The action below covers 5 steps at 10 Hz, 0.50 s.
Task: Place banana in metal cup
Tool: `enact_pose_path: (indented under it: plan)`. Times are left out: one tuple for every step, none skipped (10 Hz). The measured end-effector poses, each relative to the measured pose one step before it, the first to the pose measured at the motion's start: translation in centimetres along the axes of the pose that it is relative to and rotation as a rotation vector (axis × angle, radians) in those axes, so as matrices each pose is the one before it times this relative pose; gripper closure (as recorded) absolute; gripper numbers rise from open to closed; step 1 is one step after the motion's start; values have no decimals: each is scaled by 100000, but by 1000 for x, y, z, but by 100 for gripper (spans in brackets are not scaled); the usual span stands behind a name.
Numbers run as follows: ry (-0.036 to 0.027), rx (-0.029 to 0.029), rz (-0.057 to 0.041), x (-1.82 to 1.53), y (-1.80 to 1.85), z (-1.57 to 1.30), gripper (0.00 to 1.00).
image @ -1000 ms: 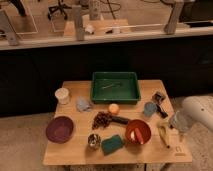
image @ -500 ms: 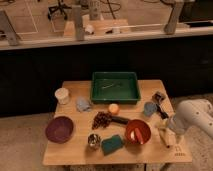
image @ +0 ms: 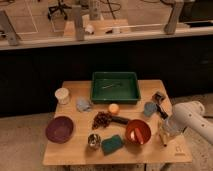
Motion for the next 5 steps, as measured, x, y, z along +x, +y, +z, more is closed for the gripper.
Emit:
enact_pose_path:
  plan:
    - [-2, -74, -241, -44, -43, 60, 74]
    - [-229, 165, -407, -129, -122, -74, 84]
    - [-1212, 1142, -561, -189, -215, -460, 95]
    - [-910, 1078, -349, -279, -214, -848, 100]
    - [470, 614, -271, -264, -244, -966, 100]
